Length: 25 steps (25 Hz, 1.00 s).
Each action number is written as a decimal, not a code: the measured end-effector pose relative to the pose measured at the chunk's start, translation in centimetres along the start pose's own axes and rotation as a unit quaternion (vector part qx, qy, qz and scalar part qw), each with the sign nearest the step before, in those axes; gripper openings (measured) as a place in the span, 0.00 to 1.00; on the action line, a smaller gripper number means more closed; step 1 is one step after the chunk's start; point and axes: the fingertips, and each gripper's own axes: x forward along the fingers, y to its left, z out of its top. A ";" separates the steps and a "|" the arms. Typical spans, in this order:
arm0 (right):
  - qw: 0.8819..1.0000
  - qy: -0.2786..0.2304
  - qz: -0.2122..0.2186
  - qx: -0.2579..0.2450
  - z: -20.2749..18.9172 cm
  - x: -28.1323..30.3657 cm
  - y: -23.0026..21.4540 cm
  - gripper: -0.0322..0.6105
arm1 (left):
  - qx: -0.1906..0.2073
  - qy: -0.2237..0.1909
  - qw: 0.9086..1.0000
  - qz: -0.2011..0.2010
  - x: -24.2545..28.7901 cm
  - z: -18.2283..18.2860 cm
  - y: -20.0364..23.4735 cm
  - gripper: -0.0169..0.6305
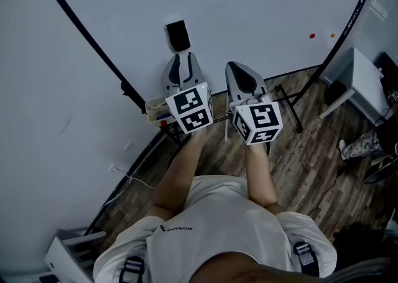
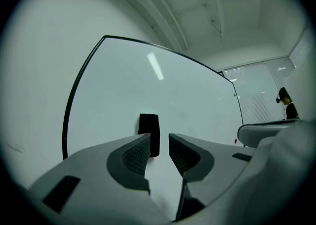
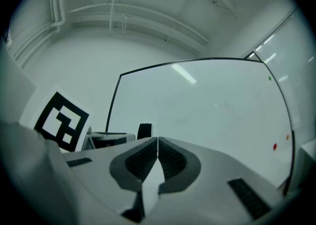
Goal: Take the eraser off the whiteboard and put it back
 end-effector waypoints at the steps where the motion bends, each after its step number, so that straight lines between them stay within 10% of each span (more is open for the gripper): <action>1: 1.000 0.000 0.001 0.000 0.0 -0.1 0.1 0.07 | 0.000 0.000 1.000 -0.001 -0.2 0.0 -0.1 0.21; 25: 1.000 0.000 0.012 0.003 0.0 -0.4 1.4 0.07 | 0.018 -0.016 1.000 -0.004 -3.5 0.5 -0.6 0.07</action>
